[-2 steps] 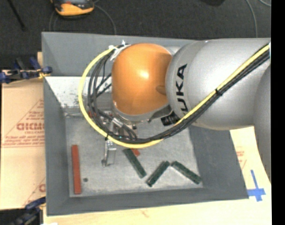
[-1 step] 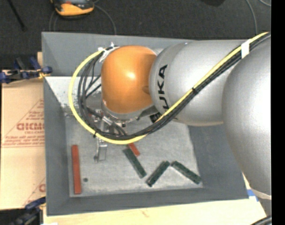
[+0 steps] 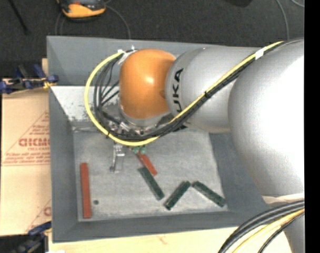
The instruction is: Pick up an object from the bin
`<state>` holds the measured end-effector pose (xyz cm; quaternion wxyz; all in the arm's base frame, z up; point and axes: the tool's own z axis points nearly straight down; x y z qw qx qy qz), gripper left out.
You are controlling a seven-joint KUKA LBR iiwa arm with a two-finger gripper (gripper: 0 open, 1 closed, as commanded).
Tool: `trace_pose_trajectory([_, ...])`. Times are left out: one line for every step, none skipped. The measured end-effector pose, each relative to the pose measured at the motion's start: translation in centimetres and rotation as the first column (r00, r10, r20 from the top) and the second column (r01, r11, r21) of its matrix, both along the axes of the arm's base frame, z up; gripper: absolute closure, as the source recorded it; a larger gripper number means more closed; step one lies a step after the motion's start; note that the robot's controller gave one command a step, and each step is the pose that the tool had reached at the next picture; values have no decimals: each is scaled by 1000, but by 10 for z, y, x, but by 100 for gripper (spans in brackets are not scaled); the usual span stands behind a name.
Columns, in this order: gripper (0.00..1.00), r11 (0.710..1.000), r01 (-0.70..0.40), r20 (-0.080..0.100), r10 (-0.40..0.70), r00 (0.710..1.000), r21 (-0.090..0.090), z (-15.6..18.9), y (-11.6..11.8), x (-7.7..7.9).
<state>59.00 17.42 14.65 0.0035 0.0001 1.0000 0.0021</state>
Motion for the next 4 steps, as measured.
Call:
trace_pose_trajectory([0,999,43,-3,-43,999,-5,-21,-22,22])
trace_pose_trajectory([0,1000,31,-2,-31,1000,-2,-39,-60,9])
trace_pose_trajectory([0,989,149,-1,-149,989,-5,-63,-84,25])
trace_pose_trajectory([100,998,70,4,-70,998,-1,-73,-111,-9])
